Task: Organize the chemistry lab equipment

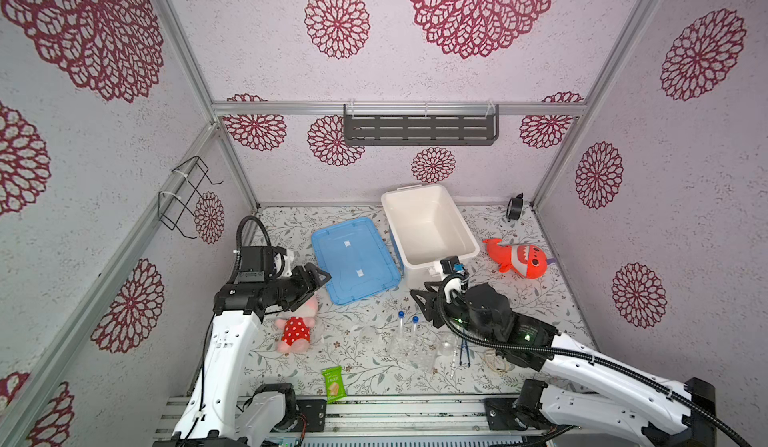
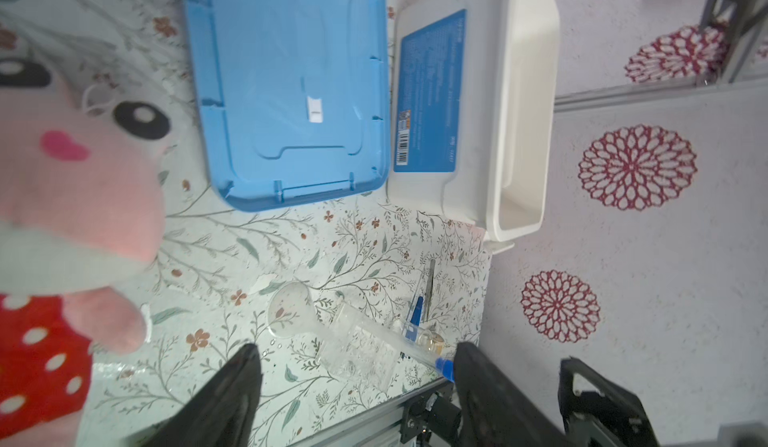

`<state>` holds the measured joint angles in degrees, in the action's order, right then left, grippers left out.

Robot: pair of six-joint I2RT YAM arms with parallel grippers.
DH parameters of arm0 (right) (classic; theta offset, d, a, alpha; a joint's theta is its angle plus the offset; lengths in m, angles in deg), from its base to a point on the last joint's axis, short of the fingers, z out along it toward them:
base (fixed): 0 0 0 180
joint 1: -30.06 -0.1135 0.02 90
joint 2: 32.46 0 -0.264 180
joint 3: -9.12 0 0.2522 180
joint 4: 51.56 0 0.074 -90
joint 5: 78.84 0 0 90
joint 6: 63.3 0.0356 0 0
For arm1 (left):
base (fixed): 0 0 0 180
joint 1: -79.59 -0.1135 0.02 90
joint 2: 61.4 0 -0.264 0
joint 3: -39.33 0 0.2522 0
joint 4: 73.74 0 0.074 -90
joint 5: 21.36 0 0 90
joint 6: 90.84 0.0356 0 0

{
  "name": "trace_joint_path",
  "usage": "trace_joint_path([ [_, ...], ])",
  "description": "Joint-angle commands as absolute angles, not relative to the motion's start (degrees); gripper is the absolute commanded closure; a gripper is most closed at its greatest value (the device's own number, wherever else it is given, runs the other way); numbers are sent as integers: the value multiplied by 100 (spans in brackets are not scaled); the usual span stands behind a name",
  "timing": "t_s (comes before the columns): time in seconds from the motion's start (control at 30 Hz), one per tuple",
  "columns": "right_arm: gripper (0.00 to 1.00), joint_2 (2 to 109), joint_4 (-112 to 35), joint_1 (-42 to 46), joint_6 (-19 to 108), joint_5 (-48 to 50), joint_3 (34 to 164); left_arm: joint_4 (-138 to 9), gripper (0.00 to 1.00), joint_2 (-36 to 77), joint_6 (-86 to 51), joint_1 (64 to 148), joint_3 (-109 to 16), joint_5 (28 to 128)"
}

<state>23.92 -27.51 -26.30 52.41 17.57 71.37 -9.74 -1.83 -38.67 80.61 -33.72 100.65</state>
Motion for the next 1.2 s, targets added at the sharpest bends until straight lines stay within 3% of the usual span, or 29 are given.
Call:
trace_joint_path([
  [0.0, 50, 2636, -1029, -2413, 5649, 518, 7719, -1289, 25, 68, -3484, 8686, -3719, 9674],
  [0.17, 48, 3066, -371, -1925, 5904, -297, 8011, -1880, 26, 566, -3512, 9777, -3755, 9375],
  [0.4, 51, 3259, -349, -1675, 6172, -542, 8139, -1412, 27, 1151, -2964, 10678, -4006, 9223],
  [0.57, 51, 3437, -375, -1678, 6239, -685, 8124, -1736, 34, 1460, -2824, 11041, -3853, 9893],
  [0.83, 57, 3725, -218, -1625, 6099, -572, 8261, -1684, 45, 1825, -2664, 11294, -3969, 10097],
  [1.17, 63, 3706, -219, -1547, 6041, -331, 7995, -1593, 49, 2177, -2528, 11446, -4004, 10260],
])
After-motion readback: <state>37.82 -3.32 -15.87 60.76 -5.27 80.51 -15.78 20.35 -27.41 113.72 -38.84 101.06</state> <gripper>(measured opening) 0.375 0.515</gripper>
